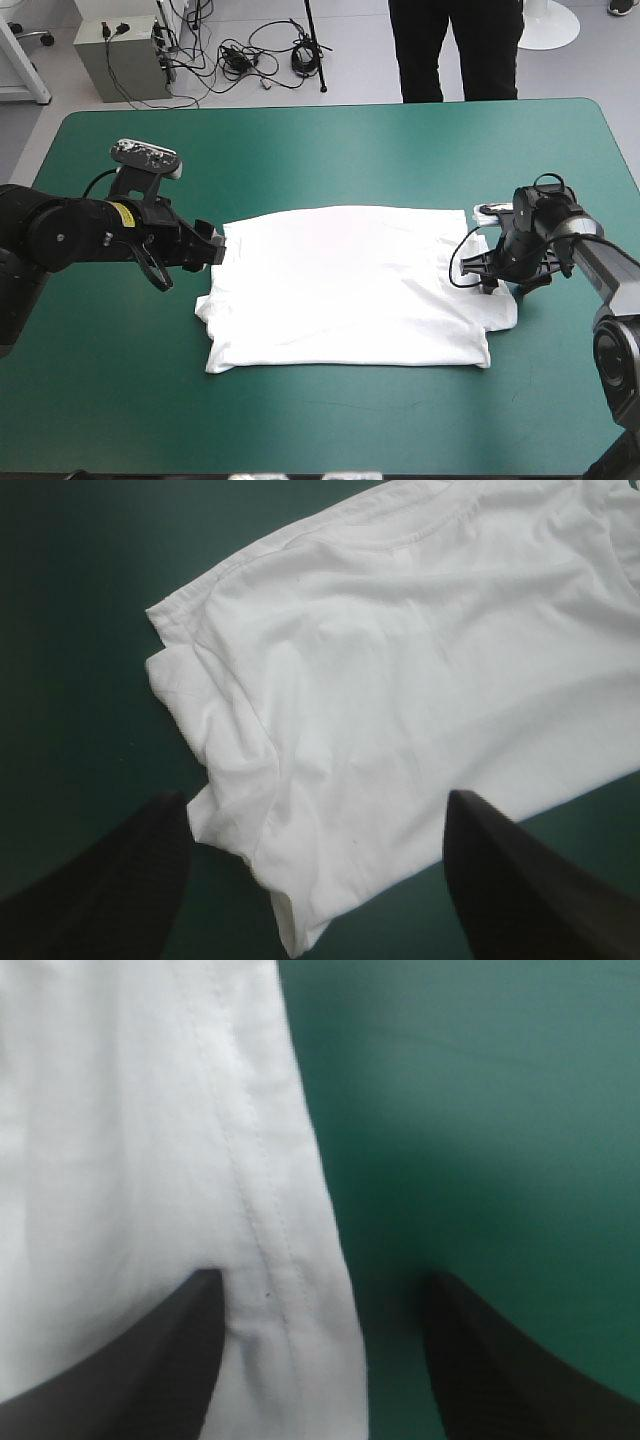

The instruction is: Fold the cloth

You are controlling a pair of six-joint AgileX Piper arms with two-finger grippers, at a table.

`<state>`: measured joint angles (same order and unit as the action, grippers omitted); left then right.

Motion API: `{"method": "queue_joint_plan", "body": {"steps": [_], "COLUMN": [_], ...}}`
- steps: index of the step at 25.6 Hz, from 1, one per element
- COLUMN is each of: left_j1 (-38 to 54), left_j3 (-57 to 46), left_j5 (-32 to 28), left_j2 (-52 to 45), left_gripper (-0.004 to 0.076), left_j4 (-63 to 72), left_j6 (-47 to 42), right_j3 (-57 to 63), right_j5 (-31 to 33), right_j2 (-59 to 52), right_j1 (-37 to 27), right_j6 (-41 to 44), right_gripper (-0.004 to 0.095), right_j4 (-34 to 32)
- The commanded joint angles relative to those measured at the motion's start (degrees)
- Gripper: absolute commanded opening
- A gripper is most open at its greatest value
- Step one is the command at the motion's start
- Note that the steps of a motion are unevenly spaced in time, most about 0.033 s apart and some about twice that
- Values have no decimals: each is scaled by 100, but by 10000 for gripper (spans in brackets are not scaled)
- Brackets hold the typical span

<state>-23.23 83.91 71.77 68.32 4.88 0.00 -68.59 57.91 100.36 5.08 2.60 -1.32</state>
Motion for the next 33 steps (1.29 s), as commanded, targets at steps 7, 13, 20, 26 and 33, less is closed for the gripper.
{"method": "queue_joint_plan", "body": {"steps": [7, 13, 20, 26, 33], "left_j1": [-15, -15, -15, -15, -15], "left_j3": [165, 165, 165, 165, 165], "left_j5": [-4, 188, 200, 188, 202], "left_j2": [-116, -126, -126, -126, -126], "left_gripper": [520, 520, 517, 514, 514], "left_j4": [-44, -59, -59, -49, -18], "left_j6": [-58, -58, -58, -58, -82], "right_j3": [-80, -1069, -1216, -1220, -1230], "right_j5": [78, 528, 463, 108, 59], "right_j2": [236, -543, -621, -105, 495], "right_j1": [-45, -21, 708, 1542, 1915], "right_j6": [-77, -175, -542, -549, -537], "right_gripper": [-15, -17, -17, -17, -14], "right_j4": [132, 549, 1331, 1061, 617]}}
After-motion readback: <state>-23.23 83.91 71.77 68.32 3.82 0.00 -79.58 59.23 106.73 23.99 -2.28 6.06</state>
